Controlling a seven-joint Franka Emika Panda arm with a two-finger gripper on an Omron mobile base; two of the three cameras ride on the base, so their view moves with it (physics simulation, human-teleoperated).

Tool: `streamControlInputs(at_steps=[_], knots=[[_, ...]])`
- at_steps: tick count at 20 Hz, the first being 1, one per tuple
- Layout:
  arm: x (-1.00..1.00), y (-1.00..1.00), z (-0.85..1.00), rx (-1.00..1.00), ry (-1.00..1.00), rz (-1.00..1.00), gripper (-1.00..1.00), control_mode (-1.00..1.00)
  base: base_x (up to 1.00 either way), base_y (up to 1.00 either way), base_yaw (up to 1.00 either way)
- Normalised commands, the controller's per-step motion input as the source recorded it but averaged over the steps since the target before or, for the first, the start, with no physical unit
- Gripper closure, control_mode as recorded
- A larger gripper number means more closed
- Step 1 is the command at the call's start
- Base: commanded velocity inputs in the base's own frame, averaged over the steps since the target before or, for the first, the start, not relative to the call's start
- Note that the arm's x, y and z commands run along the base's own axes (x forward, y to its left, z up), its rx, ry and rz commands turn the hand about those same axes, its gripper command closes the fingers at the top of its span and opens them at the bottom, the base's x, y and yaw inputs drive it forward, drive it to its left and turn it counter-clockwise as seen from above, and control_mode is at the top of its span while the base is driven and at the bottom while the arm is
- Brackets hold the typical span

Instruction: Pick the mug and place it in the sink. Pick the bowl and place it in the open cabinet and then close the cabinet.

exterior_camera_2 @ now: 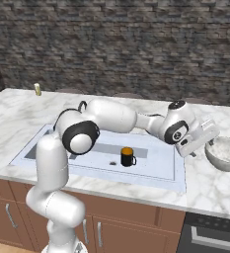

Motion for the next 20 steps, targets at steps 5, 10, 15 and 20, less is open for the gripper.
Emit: streamControlInputs(at_steps=[5,10,15,20], knots=[[0.02,0.0,-0.26,0.0,0.0,0.0,-1.0,-1.0,0.0,0.0,0.0],[0.12,-0.02,-0.06,0.0,0.0,0.0,-1.0,-1.0,0.0,0.0,0.0],[0.16,-0.03,-0.1,0.0,0.01,0.0,-1.0,-1.0,0.0,0.0,0.0],[0.3,-0.1,-0.2,0.02,0.08,0.0,-1.0,-1.0,0.0,0.0,0.0]])
